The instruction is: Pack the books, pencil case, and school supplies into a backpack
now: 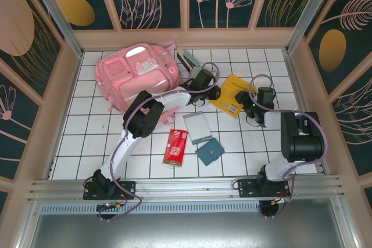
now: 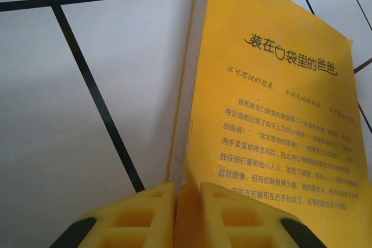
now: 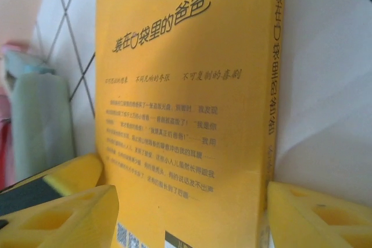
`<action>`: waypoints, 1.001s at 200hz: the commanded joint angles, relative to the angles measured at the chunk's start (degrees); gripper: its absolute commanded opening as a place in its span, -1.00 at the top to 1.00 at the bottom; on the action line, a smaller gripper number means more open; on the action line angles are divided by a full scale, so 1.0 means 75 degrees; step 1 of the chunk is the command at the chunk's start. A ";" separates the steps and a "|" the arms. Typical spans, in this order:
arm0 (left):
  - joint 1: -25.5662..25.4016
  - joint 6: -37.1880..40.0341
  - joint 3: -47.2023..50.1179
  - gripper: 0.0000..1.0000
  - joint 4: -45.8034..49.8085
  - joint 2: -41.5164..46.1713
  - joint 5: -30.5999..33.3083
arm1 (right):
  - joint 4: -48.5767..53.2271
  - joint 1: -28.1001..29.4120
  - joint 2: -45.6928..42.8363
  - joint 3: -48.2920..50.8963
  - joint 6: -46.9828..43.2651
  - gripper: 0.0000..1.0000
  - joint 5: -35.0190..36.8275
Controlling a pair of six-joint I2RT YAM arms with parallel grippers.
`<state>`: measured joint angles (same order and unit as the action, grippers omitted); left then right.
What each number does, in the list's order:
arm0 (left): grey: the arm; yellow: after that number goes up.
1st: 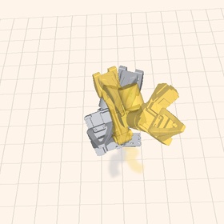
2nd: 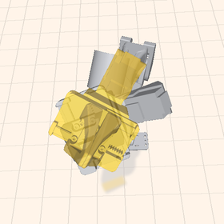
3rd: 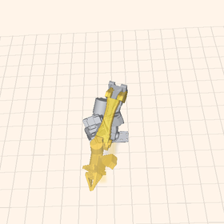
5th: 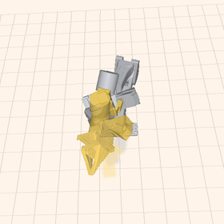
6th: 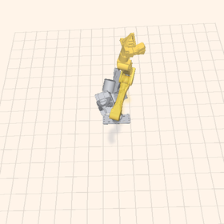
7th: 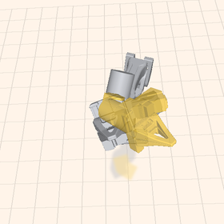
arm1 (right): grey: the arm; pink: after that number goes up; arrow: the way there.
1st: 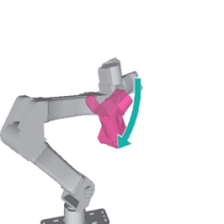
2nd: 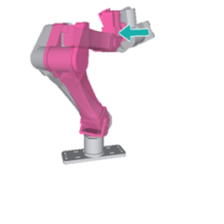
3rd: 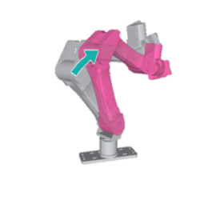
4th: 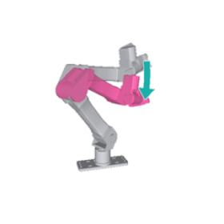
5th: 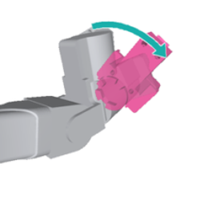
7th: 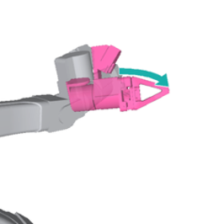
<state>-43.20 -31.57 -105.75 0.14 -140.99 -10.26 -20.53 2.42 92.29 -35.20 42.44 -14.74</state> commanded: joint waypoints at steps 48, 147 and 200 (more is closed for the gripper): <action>-0.0327 -0.0191 -0.0044 0.65 0.1001 -0.0197 0.0113 | 0.1998 0.0484 0.0565 -0.0954 -0.0648 -0.41 0.2195; -0.0112 -0.0530 -0.0177 0.33 0.0298 0.0186 -0.0662 | 0.1922 0.0534 -0.0009 -0.0884 -0.0722 -0.43 0.2112; 0.0062 -0.0818 -0.0410 0.29 0.0137 0.0018 -0.0732 | 0.1888 0.0502 -0.0105 -0.0820 -0.0701 -0.43 0.2115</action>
<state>-43.44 -36.34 -105.97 0.71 -140.75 -14.55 -7.03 6.66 93.80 -42.04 37.78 1.21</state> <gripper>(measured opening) 0.360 0.717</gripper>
